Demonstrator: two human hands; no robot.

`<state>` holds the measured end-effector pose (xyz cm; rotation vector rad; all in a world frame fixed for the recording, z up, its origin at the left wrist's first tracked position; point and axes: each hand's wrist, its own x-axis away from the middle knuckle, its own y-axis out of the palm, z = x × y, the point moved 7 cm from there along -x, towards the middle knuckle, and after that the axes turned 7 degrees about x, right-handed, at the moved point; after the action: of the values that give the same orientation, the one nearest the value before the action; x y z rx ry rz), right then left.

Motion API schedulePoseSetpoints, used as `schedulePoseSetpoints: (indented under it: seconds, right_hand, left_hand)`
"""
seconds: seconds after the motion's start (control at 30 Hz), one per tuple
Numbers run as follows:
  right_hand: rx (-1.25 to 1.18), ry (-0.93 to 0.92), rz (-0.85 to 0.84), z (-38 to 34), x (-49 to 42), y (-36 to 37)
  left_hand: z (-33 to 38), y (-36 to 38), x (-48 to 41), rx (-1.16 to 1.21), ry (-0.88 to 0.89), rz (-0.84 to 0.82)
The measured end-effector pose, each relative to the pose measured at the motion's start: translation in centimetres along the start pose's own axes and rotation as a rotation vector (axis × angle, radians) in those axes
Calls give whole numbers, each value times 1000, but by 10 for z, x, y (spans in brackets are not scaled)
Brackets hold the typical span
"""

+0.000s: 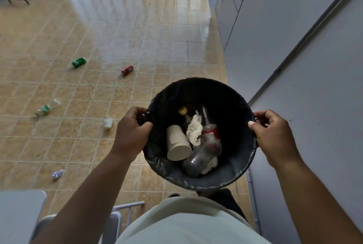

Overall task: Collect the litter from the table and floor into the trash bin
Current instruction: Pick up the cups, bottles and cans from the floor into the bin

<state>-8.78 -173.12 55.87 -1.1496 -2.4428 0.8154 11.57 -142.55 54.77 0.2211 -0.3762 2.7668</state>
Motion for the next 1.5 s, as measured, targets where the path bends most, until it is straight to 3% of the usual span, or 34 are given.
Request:
schedulePoseSetpoints:
  seconds: [0.43, 0.73, 0.9, 1.5]
  right_hand:
    - [-28, -161, -283, -73, -214, 92]
    - [-43, -260, -518, -136, -313, 172]
    - [-22, -293, -618, -175, -344, 232]
    - [104, -371, -729, -362, -410, 476]
  left_hand:
    - [15, 6, -132, -54, -65, 306]
    - [18, -17, -185, -21, -120, 532]
    - [14, -49, -219, 20, -157, 609]
    - [-22, -234, -378, 79, -260, 770]
